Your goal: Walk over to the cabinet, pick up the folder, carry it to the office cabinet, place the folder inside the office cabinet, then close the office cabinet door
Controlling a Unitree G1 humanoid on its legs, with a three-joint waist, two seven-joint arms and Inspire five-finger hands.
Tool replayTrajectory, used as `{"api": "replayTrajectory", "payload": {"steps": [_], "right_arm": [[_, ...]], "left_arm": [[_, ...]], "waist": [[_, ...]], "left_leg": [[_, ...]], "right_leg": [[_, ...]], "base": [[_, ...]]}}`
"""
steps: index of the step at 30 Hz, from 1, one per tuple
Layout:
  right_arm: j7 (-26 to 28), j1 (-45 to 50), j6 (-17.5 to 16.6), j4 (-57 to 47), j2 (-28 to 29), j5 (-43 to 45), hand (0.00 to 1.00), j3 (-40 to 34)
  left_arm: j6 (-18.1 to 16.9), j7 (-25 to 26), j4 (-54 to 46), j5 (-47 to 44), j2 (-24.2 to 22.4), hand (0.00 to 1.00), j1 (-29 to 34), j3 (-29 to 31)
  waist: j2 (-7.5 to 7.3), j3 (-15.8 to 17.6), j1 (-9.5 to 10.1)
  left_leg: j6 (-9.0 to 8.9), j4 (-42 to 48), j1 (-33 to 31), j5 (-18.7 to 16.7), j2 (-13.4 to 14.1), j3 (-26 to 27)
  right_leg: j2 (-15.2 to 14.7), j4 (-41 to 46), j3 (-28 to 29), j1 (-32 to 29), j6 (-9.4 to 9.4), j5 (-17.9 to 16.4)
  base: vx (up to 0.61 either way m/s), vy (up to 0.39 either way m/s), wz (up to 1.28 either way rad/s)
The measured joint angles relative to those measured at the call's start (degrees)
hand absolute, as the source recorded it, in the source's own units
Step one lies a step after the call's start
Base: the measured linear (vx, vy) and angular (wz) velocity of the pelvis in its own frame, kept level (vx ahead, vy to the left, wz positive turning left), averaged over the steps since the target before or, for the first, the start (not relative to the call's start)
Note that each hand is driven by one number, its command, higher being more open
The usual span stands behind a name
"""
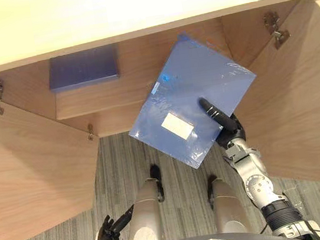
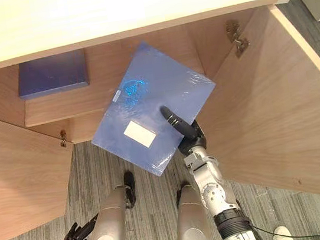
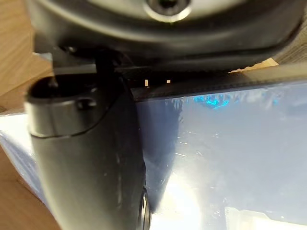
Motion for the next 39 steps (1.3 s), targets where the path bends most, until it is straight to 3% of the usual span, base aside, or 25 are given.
{"api": "replayTrajectory", "payload": {"steps": [12, 19, 23, 28, 30, 36, 39], "right_arm": [[-3.0, -4.9, -2.6, -1.8, 2.7, 0.6, 0.0, -2.3], [-4.3, -11.0, -3.4, 2.2, 3.8, 7.5, 0.0, -3.7], [-6.3, -19.9, -3.4, 13.0, 4.1, 13.4, 0.0, -6.8], [-12.2, -37.9, -4.4, 28.6, 1.8, 22.6, 0.0, -18.5], [-14.0, -46.0, -6.1, 33.1, -0.6, 25.6, 0.0, -23.0], [-18.7, -57.8, -9.2, 39.5, -8.0, 29.7, 0.0, -28.3], [-20.8, -61.9, -10.7, 40.2, -11.5, 29.8, 0.0, -30.1]], "left_arm": [[-1.1, 0.3, -4.0, -0.2, -0.6, 1.0, -0.6, -2.1], [-1.1, 1.1, -4.5, -1.0, -0.8, 1.0, -1.0, -3.1], [-1.1, 1.1, -4.9, -1.0, -0.7, 1.0, -1.0, -3.4], [-1.0, 1.4, -4.8, -1.2, -1.0, 1.0, -1.8, -3.6], [-1.0, 2.2, -4.4, -2.8, -1.4, 1.0, -2.6, -3.6], [-1.1, 3.4, -5.0, -3.2, -2.0, 1.0, -2.8, -3.6], [-1.1, 3.5, -5.1, -3.2, -2.6, 1.0, -2.7, -3.6]], "waist": [[0.99, 3.8, 1.77], [1.26, 4.9, 2.39], [1.27, 4.9, 2.52], [1.48, 5.0, 3.51], [2.36, 5.4, 3.55], [2.82, 5.5, 4.49], [4.43, 5.9, 5.0]], "left_leg": [[0.57, 5.2, -5.5, -1.7, -1.1, -2.1], [0.54, 6.9, -8.1, -2.1, -1.7, -3.1], [0.54, 6.8, -8.5, -2.0, -2.0, -3.7], [0.84, 5.5, -9.2, -0.9, -3.4, -4.9], [0.96, 5.4, -9.7, -0.6, -3.9, -5.8], [1.07, 2.8, -9.7, 1.4, -5.8, -6.8], [0.97, 0.5, -8.8, 3.1, -6.8, -7.7]], "right_leg": [[-1.7, 4.7, -1.7, -3.6, 0.48, -2.8], [-2.2, 6.6, -2.5, -5.4, 0.39, -3.9], [-2.4, 6.6, -3.1, -5.4, 0.38, -4.0], [-3.1, 5.9, -4.5, -5.3, 0.43, -3.9], [-3.5, 5.3, -5.5, -5.0, 0.47, -3.9], [-5.0, 4.8, -6.9, -4.6, 0.46, -3.9], [-6.0, 4.4, -8.3, -3.5, 0.41, -3.9]], "base": [[0.02, 0.005, 0.11], [0.0, -0.004, 0.09], [-0.01, -0.005, 0.07], [-0.01, -0.004, 0.2], [0.01, -0.001, 0.23], [0.03, -0.023, 0.25], [0.0, -0.056, 0.36]]}}
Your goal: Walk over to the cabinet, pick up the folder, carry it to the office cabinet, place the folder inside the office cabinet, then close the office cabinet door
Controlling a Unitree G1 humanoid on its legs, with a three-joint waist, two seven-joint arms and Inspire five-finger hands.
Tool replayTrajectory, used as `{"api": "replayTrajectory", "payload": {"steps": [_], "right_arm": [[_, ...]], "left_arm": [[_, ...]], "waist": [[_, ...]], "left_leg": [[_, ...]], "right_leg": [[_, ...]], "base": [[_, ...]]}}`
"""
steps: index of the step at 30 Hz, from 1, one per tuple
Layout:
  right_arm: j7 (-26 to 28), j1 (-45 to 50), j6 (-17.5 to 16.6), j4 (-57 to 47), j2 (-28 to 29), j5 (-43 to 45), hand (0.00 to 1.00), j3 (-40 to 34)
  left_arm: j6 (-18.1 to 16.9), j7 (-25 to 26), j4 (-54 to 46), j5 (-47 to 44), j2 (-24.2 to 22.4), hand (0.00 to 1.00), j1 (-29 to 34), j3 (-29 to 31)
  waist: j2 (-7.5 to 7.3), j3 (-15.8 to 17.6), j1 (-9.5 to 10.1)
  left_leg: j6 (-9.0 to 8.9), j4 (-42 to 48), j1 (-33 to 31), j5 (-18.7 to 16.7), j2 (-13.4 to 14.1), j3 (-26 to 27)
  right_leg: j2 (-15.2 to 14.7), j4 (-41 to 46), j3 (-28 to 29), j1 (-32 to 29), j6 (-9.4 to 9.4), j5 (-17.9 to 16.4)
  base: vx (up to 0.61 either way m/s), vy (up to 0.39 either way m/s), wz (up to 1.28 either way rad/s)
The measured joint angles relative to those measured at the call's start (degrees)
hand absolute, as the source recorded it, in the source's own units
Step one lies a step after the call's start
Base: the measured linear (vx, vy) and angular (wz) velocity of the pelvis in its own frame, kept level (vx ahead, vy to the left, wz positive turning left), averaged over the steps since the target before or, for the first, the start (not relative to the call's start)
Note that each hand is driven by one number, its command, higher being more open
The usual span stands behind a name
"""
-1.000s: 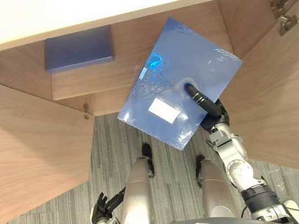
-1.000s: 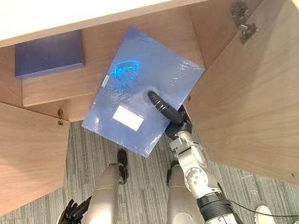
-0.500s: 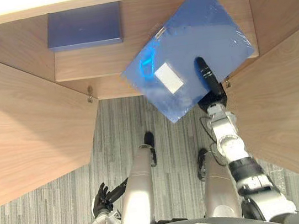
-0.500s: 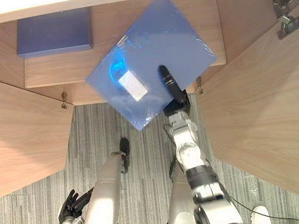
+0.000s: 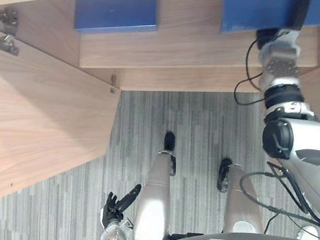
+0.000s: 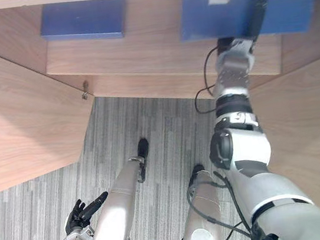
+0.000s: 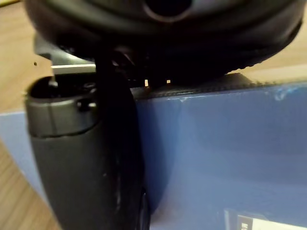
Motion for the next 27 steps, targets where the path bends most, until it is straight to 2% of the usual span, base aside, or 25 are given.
{"api": "replayTrajectory", "payload": {"steps": [2, 10, 17, 18, 24, 27], "right_arm": [[-0.8, -2.9, -0.5, 0.6, -1.5, 0.3, 0.0, -0.3], [-4.3, -8.6, -0.8, 1.6, -6.7, 0.2, 0.0, 0.4], [-5.2, -13.3, -1.5, 1.8, -9.0, 0.1, 0.0, 1.3], [-5.3, -13.9, -1.8, 1.8, -9.2, 0.1, 1.0, 1.3], [-5.8, -14.9, -4.6, 1.4, -10.3, 0.4, 1.0, 0.8], [-6.5, -14.9, -6.0, -0.4, -10.3, 0.9, 1.0, -1.9]], "left_arm": [[0.0, 0.0, -0.1, -0.2, -0.6, 1.0, 0.1, -0.1], [0.0, -0.1, -0.4, -0.8, -1.7, 1.0, 0.1, -0.2], [0.0, -0.2, -0.4, -1.6, -2.3, 1.0, 0.1, -0.4], [0.0, -0.2, -0.5, -1.6, -2.3, 1.0, 0.1, -0.7], [0.1, -0.2, -0.9, -1.7, -2.3, 1.0, 0.1, -1.6], [0.1, -0.2, -0.9, -1.7, -2.2, 1.0, 0.1, -2.3]], "waist": [[1.04, -0.1, 0.35], [2.29, -0.1, 1.51], [3.6, -0.2, 1.48], [3.74, -0.2, 1.48], [4.4, -0.1, 2.07], [4.91, -0.1, 2.2]], "left_leg": [[-0.11, -2.2, 0.6, 1.4, -0.5, -0.3], [-0.77, -7.2, 1.1, 4.8, -1.1, -1.7], [-0.96, -7.9, 1.1, 5.7, -1.7, -2.3], [-0.96, -8.2, 1.1, 5.9, -1.8, -2.5], [-1.21, -10.3, 1.5, 7.3, -2.6, -3.0], [-1.14, -11.0, 1.5, 7.9, -2.9, -3.0]], "right_leg": [[-0.3, -0.4, -0.5, 0.1, -0.05, 0.0], [-1.0, 0.1, -1.8, -1.0, -0.65, -0.4], [-1.5, 0.9, -2.2, -1.3, -0.78, -0.5], [-1.7, 1.1, -2.4, -1.3, -0.79, -0.6], [-2.4, 1.9, -2.5, -1.8, -0.94, -1.2], [-2.8, 2.6, -2.5, -2.3, -0.94, -1.2]], "base": [[-0.04, -0.053, 0.2], [-0.04, -0.054, 0.13], [-0.01, -0.019, 0.06], [-0.01, -0.015, 0.15], [-0.02, -0.02, 0.11], [-0.01, -0.014, 0.04]]}}
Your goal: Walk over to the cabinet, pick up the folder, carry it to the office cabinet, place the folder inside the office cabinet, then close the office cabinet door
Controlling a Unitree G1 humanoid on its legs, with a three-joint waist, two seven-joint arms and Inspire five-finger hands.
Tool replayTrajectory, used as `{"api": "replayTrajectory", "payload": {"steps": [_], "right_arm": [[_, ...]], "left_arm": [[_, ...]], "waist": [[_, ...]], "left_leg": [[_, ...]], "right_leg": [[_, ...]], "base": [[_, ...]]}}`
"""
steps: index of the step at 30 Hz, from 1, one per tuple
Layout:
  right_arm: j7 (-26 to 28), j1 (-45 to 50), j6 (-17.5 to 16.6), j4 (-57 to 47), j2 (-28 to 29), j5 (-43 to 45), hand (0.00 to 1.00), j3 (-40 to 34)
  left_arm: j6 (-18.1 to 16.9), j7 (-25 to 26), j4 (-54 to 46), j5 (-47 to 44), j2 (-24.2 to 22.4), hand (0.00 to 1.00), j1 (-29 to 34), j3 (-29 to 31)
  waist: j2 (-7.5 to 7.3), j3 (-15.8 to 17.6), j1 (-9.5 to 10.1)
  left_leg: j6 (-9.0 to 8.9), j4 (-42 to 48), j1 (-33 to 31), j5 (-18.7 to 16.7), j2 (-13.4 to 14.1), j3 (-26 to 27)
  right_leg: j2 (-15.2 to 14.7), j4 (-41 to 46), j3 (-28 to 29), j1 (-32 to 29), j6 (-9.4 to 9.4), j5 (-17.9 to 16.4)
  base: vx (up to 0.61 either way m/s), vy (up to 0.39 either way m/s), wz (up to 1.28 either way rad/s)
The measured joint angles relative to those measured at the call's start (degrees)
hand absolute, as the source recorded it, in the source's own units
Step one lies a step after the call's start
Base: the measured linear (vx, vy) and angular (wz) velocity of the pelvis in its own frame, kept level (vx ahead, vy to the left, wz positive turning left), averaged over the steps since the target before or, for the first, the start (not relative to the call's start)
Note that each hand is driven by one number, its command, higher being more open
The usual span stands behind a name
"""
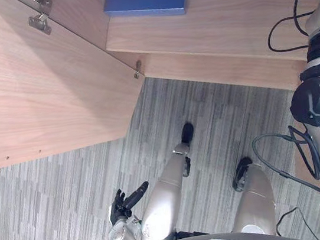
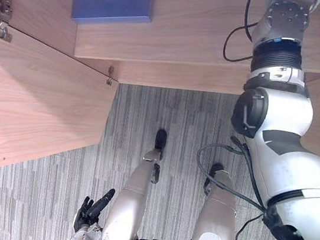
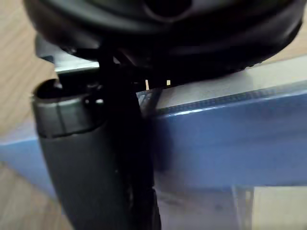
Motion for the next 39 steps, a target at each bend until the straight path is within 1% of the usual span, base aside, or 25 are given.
{"api": "replayTrajectory", "payload": {"steps": [5, 9, 14, 18, 21, 23, 25, 29, 32, 35, 37, 38, 39], "right_arm": [[-0.2, 0.1, -1.3, -1.1, 0.0, 1.1, 1.0, -2.4], [-0.2, 0.2, -1.6, -1.2, 0.0, 1.1, 1.0, -3.5], [-0.2, 1.1, -1.5, -1.2, 0.0, 1.2, 1.0, -4.6], [-0.1, 3.8, -0.8, -1.2, 0.0, 1.2, 1.0, -5.3], [-0.2, 5.6, 0.3, -0.5, 0.0, 1.2, 1.0, -5.8], [-0.2, 6.8, 2.3, -0.2, 0.2, 1.0, 1.0, -5.9], [-0.2, 7.1, 3.3, 0.3, 0.2, 0.6, 1.0, -5.8], [-0.2, 7.4, 5.2, 2.4, 0.3, 0.5, 1.0, -5.8], [-0.1, 8.6, 6.2, 3.1, 0.3, 0.5, 1.0, -5.8], [0.2, 8.9, 6.6, 3.5, 0.3, 0.5, 1.0, -5.5], [1.4, 9.2, 7.1, 4.0, 0.3, 0.3, 1.0, -4.3], [2.1, 9.3, 7.8, 4.8, 0.1, -0.3, 1.0, -3.4], [2.8, 9.3, 9.2, 6.2, -0.4, -2.3, 1.0, -1.0]], "left_arm": [[0.0, -0.1, -0.1, -0.1, 0.0, 1.0, 0.0, -0.8], [0.0, -0.1, -0.1, -0.1, 0.0, 1.0, 0.0, -1.0], [0.0, -0.3, -0.3, -0.2, 0.5, 1.0, 0.0, -2.4], [0.0, -0.3, -0.7, -0.4, 0.7, 1.0, 0.0, -2.9], [0.0, -0.4, -0.9, -0.5, 0.7, 1.0, 0.0, -3.0], [0.0, -0.4, -1.0, -0.5, 0.8, 1.0, 0.0, -3.3], [0.0, -0.5, -1.2, -0.6, 1.3, 1.0, 0.1, -4.5], [0.0, -0.6, -1.2, -0.6, 1.5, 1.0, 0.1, -4.7], [0.0, -0.6, -1.2, -0.6, 1.6, 1.0, 0.1, -4.8], [0.0, -0.6, -1.1, -0.6, 1.8, 1.0, 0.1, -5.1], [0.0, -0.7, -1.1, -0.6, 1.9, 1.0, 0.1, -5.2], [0.0, -0.8, -1.0, -0.6, 2.0, 1.0, 0.1, -5.2], [0.0, -1.1, -1.0, -0.6, 2.1, 1.0, 0.1, -5.2]], "waist": [[0.54, 0.1, 0.32], [0.68, 0.2, 0.41], [0.92, 0.2, 0.59], [0.93, 0.2, 0.69], [0.97, 0.2, 0.66], [0.99, 0.2, 0.43], [0.99, 0.2, 0.37], [0.99, 0.3, -0.15], [0.99, 0.3, -0.29], [0.98, 0.3, -0.53], [0.94, 0.3, -0.81], [0.88, 0.3, -0.94], [0.75, 0.4, -1.09]], "left_leg": [[0.0, -0.8, 0.0, 0.5, -0.3, 0.1], [0.05, -0.9, 0.0, 0.5, -0.6, 0.3], [0.27, -1.4, 0.0, 0.7, -0.8, 0.7], [0.31, -1.7, 0.0, 0.7, -0.9, 1.0], [0.36, -2.0, 0.3, 0.7, -0.9, 1.4], [0.41, -2.7, 0.7, 1.0, -0.9, 1.6], [0.39, -2.8, 0.8, 1.1, -0.9, 1.6], [0.42, -4.2, 0.8, 2.0, -1.1, 1.9], [0.44, -4.8, 1.0, 2.4, -1.3, 1.8], [0.53, -4.9, 1.1, 2.5, -1.5, 1.8], [0.61, -5.2, 1.1, 2.6, -1.6, 1.9], [0.63, -5.3, 1.2, 2.7, -1.6, 1.9], [0.64, -5.5, 1.3, 2.8, -1.6, 2.0]], "right_leg": [[-0.3, 0.3, 0.4, -0.6, 0.05, -0.1], [-0.7, 0.6, 0.7, -0.8, 0.36, -0.3], [-1.0, 0.7, 1.1, -1.3, 0.39, -0.3], [-1.1, 0.9, 1.4, -1.7, 0.4, -0.3], [-1.2, 1.0, 1.9, -2.0, 0.43, -0.3], [-1.3, 1.0, 2.2, -2.0, 0.44, -0.3], [-1.3, 1.1, 2.3, -2.1, 0.46, -0.4], [-1.9, 1.4, 2.7, -3.2, 0.51, -0.4], [-2.0, 1.5, 2.7, -3.3, 0.54, -0.5], [-2.1, 1.5, 2.7, -3.3, 0.55, -0.5], [-2.2, 1.4, 2.7, -3.3, 0.57, -0.4], [-2.2, 1.3, 2.8, -3.3, 0.61, -0.4], [-2.2, 1.3, 2.9, -3.3, 0.64, -0.4]], "base": [[0.0, -0.002, 0.01], [0.0, 0.0, 0.0], [0.0, 0.0, 0.0], [0.0, 0.0, 0.0], [0.0, -0.009, -0.04], [0.0, -0.013, -0.05], [0.0, 0.0, 0.0], [0.0, 0.0, 0.0], [-0.01, -0.008, 0.03], [0.0, 0.0, 0.0], [0.0, 0.0, 0.0], [0.0, 0.0, 0.0], [0.0, -0.005, -0.03]]}}
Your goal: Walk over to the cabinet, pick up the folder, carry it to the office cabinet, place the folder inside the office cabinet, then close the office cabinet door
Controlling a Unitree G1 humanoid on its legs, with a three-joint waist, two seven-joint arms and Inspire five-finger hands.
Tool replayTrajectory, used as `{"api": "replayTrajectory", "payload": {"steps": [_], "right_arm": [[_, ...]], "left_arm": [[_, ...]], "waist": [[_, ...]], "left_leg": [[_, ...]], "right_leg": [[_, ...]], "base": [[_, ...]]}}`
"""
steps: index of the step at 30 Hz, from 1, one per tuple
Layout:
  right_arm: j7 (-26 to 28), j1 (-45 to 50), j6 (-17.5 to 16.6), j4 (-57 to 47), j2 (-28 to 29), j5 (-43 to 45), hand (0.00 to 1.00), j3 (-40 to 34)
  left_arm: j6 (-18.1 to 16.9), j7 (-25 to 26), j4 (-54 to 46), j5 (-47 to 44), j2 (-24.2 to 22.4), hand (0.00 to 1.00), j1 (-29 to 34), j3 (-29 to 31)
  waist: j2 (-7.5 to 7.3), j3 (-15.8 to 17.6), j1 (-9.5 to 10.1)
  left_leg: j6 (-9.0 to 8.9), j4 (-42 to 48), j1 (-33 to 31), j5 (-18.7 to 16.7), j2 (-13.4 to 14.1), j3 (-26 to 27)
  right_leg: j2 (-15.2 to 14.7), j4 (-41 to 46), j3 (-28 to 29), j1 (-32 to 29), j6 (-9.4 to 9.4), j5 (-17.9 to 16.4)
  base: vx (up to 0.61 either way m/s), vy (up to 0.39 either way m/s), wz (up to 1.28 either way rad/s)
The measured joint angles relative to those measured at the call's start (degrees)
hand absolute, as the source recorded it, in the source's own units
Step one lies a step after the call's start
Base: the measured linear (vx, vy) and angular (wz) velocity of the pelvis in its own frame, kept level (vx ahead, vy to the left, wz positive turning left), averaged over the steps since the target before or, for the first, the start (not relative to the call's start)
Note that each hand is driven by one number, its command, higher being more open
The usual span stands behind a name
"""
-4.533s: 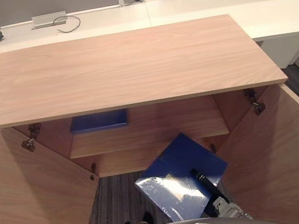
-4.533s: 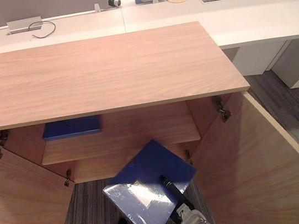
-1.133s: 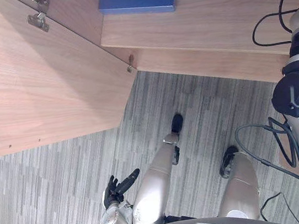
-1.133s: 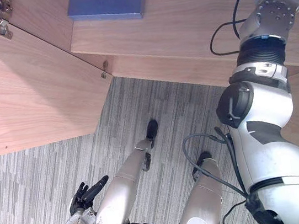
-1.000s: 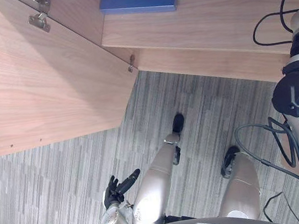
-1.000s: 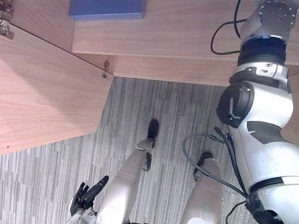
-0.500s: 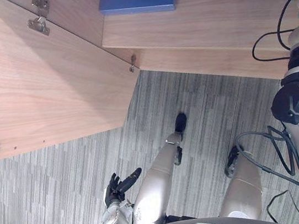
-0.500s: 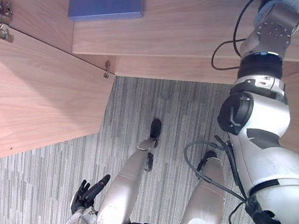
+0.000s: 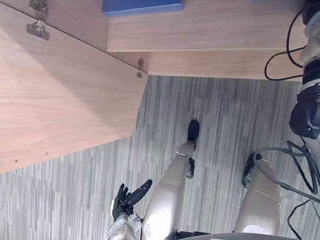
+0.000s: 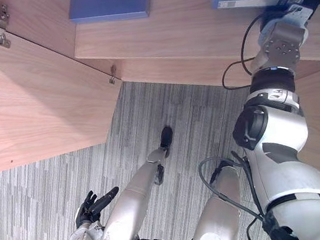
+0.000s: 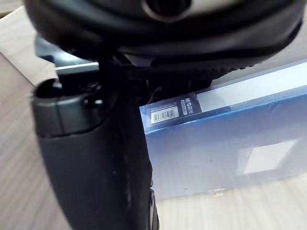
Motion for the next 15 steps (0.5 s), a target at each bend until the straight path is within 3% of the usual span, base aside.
{"api": "replayTrajectory", "payload": {"steps": [3, 5, 8, 15], "right_arm": [[3.0, 0.3, 7.1, 3.6, -2.4, -10.4, 1.0, 8.1], [8.3, 0.5, 13.7, 5.4, -4.8, -24.0, 1.0, 13.2], [16.6, 0.8, 19.1, 7.4, -9.4, -38.4, 1.0, 19.8], [25.8, 2.3, 19.9, 7.6, -13.0, -48.4, 1.0, 28.4]], "left_arm": [[0.0, -0.9, 0.1, 0.0, 0.2, 1.0, 0.0, 0.2], [0.0, -2.0, 0.2, 0.3, 0.5, 1.0, 0.0, 0.8], [0.1, -4.2, 0.2, 0.8, 1.0, 1.0, 0.0, 1.1], [1.2, -7.2, 0.5, 1.0, 2.2, 1.0, 0.0, 1.2]], "waist": [[-0.28, 0.2, -0.42], [-0.83, 0.6, -1.03], [-1.49, 0.9, -1.33], [-3.04, 0.6, -1.37]], "left_leg": [[0.0, 0.0, 0.0, 0.0, 0.1, 0.1], [-0.01, 0.0, 0.1, 0.0, 0.1, 0.1], [0.01, 0.0, 0.1, 0.0, 0.1, 0.1], [0.0, 0.0, 0.2, 0.1, 0.3, 0.1]], "right_leg": [[0.1, 0.0, 0.1, 0.0, 0.01, 0.0], [0.1, 0.0, 0.1, 0.0, 0.03, 0.0], [0.1, 0.0, 0.1, 0.0, 0.12, 0.1], [0.2, -0.1, 0.0, 0.1, 0.14, 0.1]], "base": [[0.0, 0.0, 0.0], [0.0, 0.0, 0.0], [0.0, 0.0, 0.0], [0.0, 0.0, 0.0]]}}
